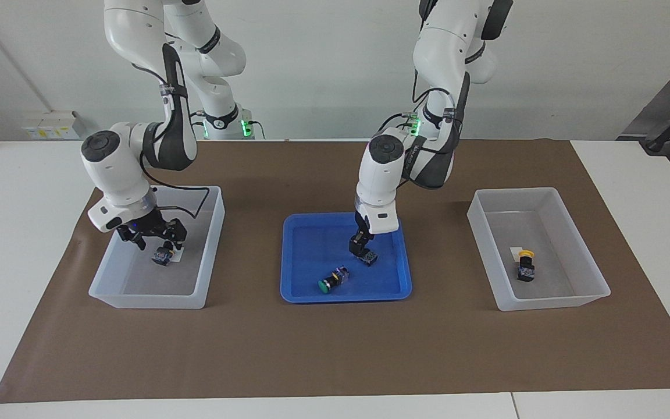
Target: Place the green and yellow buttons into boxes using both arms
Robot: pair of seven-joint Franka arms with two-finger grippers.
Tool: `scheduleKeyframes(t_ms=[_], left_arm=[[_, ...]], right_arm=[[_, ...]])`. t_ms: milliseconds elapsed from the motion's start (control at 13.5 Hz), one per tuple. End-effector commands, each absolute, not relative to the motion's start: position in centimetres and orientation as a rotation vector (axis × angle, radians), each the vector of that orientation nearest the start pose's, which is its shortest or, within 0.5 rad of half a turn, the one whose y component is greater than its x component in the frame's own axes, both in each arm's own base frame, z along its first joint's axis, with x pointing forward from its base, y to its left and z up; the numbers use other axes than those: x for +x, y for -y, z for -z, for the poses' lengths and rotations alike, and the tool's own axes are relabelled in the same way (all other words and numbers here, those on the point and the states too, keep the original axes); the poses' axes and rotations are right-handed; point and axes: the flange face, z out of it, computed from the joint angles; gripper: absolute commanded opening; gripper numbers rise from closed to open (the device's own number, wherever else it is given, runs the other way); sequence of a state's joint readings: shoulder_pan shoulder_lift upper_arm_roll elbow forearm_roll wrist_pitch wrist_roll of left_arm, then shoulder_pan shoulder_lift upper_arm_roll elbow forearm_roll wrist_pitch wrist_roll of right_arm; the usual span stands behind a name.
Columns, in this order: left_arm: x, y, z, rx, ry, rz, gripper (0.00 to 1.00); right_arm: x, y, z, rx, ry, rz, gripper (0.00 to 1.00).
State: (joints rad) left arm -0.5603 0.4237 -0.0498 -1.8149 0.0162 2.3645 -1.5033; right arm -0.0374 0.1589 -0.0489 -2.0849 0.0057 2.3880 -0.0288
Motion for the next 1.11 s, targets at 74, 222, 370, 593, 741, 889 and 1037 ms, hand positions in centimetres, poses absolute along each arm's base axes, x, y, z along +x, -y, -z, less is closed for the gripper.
scheduleKeyframes(t_ms=[74,222,370,593,741,889,1037], left_arm=[[53.4,37.4,-30.9,-2.946,1.410,0.134,0.69],[53.6,37.3,-31.0,-2.949,1.417,0.141,0.62],[53.7,37.1,-31.0,-2.948,1.416,0.140,0.52],[53.4,37.0,-30.4,-2.939,1.411,0.130,0.45],[53.3,36.8,-30.3,-2.941,1.412,0.132,0.30],[53.4,36.7,-30.2,-2.944,1.405,0.133,0.13],[53.4,36.6,-30.3,-2.945,1.402,0.135,0.02]], right_arm=[[59.2,2.9,-45.1,-3.108,-0.198,0.261,1.00],[59.2,2.9,-49.7,-3.121,-0.192,0.219,1.00],[58.7,3.1,-54.0,-3.127,-0.194,0.174,1.00],[56.8,3.4,-59.4,-3.153,-0.195,0.068,1.00],[55.1,3.5,-62.6,-3.160,-0.201,0.049,1.00],[53.9,3.3,-63.6,-3.186,-0.189,0.018,1.00],[53.7,3.5,-63.5,-3.188,-0.194,0.025,1.00]])
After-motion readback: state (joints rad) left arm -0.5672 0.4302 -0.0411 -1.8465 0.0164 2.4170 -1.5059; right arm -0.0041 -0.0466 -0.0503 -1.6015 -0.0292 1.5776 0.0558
